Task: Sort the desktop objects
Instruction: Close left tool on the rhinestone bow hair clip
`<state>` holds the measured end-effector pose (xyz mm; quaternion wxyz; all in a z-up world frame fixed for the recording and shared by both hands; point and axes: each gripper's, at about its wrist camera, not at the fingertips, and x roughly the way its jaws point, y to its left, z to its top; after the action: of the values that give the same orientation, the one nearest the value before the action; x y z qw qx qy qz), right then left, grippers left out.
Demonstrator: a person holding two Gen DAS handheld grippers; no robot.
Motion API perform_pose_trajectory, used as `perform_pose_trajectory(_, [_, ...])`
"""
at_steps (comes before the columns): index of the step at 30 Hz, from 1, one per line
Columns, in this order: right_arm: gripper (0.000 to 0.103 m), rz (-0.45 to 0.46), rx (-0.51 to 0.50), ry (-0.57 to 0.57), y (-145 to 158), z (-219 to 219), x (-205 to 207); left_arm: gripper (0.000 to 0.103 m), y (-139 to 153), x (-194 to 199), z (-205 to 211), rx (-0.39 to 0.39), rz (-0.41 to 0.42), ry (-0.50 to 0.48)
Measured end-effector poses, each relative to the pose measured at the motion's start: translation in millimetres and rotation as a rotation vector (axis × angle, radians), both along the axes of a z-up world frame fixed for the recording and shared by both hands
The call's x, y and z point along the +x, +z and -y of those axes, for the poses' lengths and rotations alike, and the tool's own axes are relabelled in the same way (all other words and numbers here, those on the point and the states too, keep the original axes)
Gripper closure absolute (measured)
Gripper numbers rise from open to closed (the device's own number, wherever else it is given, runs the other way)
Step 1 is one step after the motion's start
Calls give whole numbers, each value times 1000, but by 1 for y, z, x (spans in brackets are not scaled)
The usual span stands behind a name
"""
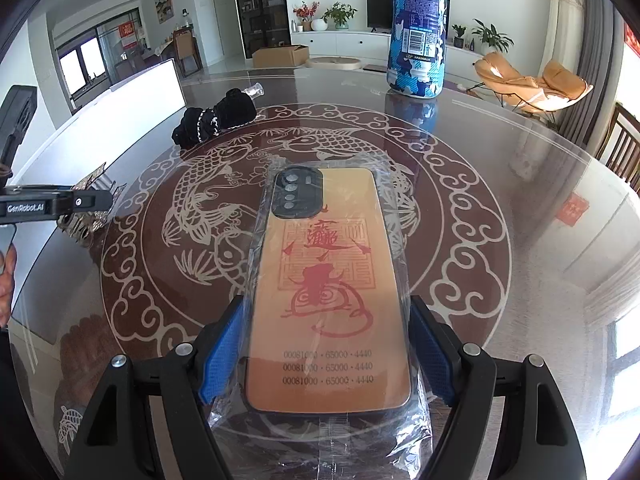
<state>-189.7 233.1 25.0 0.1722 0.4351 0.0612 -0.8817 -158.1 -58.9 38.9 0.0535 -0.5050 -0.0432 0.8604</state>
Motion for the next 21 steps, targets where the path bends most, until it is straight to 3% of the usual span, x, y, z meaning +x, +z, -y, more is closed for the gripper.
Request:
perform_pose_trajectory(4, [24,0,0,0,0,0,0,48,6,44,-6,27,-33,9])
perform_pose_trajectory(5, [24,0,0,0,0,0,0,43,9,50,-7,14,-49,6])
perform_pose_trajectory(6, [24,0,1,0,0,0,0,30,11,56,-7,-2,-65,1])
perform_pose_trajectory(8, [24,0,1,0,0,0,0,13,13,63,-8,-24,-94,-23])
perform_pose_trajectory(15, [24,-1,7,0,-1,1,0,13,2,73,-10,-8,-101,-118])
perform_pose_trajectory(21, [24,-3,25,0,-1,2,-1,13,-13,86,-4,-15,-102,-105])
